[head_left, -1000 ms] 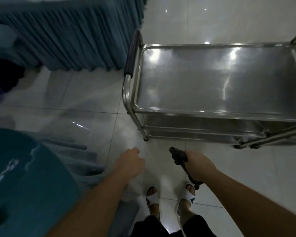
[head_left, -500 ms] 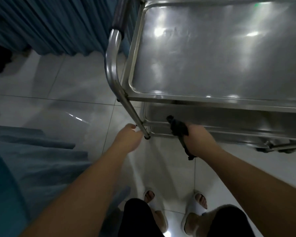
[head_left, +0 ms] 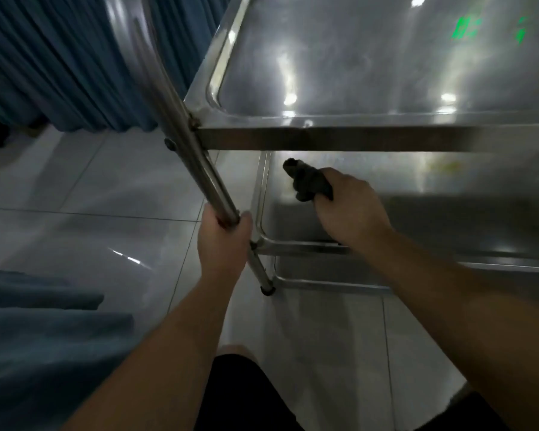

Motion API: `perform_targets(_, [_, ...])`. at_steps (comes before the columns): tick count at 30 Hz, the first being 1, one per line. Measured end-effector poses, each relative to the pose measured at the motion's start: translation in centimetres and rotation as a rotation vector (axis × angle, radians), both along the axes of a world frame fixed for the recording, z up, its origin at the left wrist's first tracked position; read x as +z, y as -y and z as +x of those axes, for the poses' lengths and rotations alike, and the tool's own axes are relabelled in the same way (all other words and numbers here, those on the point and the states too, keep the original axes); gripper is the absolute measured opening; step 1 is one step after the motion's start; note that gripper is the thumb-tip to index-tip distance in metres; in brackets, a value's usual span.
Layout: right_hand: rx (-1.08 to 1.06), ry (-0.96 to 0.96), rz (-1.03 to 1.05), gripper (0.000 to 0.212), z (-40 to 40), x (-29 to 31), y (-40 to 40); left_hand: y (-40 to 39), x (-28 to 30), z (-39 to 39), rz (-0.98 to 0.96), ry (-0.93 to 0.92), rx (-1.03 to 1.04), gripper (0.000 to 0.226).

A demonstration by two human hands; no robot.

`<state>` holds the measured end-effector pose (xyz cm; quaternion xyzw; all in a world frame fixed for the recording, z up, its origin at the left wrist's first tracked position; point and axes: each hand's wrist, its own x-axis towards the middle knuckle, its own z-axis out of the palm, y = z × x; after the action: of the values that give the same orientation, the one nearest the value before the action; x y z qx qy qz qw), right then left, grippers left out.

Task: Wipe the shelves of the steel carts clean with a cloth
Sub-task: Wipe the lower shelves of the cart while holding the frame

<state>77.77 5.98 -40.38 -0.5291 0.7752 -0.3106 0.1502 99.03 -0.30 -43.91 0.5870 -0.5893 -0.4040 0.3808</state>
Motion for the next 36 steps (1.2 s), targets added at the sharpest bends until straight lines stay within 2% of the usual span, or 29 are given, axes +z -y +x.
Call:
perform_targets(2, [0.042, -0.043, -0.008, 0.024, 1.5, -1.2, 1.0, 0.7, -0.3, -0.7, -0.048, -0.145, 0.042, 0.019])
perform_targets(4, [0.115, -0.187, 0.003, 0.028, 3.3, -3.1, 1.8, 1.4, -1.0, -1.2, -0.079, -0.230, 0.065, 0.011])
perform_targets(5, [0.172, -0.248, 0.048, 0.032, 4.3, -4.3, 2.2, 1.5, -1.4, -1.4, -0.092, -0.248, 0.067, 0.014])
perform_targets(8, [0.447, -0.185, 0.350, 0.055, 6.8, -7.6, 3.6, 1.8, -2.4, -1.8, -0.119, -0.277, 0.090, 0.019])
perform_targets(10, [0.535, -0.164, 0.427, 0.057, 6.9, -9.0, 4.6, 1.9, -2.7, -2.1, -0.133, -0.307, 0.109, 0.013])
perform_targets(14, [0.348, -0.311, 0.337, 0.059, 6.8, -10.6, 4.5, 1.6, -2.4, -2.6, -0.131, -0.305, 0.162, 0.011])
perform_targets(18, [0.246, -0.348, 0.346, 0.071, 6.7, -11.5, 2.6, 1.4, -2.3, -2.8, -0.125, -0.300, 0.177, 0.012])
perform_targets(23, [0.022, -0.409, 0.343, 0.076, -1.9, -11.8, -2.2, 1.5, -2.4, -2.8, -0.152, -0.321, 0.155, 0.017])
perform_targets(28, [-0.327, -0.345, 0.465, 0.071, -11.6, -11.6, -6.6, 1.6, -2.8, -2.9, -0.175, -0.353, 0.163, 0.024])
perform_targets(32, [-0.599, -0.245, 0.552, 0.074, -11.1, -11.5, -2.0, 1.8, -3.4, -2.9, -0.194, -0.394, 0.194, 0.016])
perform_targets(34, [-0.560, -0.255, 0.531, 0.076, -8.9, -11.2, 2.0, 1.8, -3.7, -2.9, -0.208, -0.417, 0.195, 0.017])
perform_targets(36, [-0.369, -0.319, 0.464, 0.079, -5.9, -11.2, 5.9, 1.8, -3.8, -2.9, -0.215, -0.419, 0.187, 0.018])
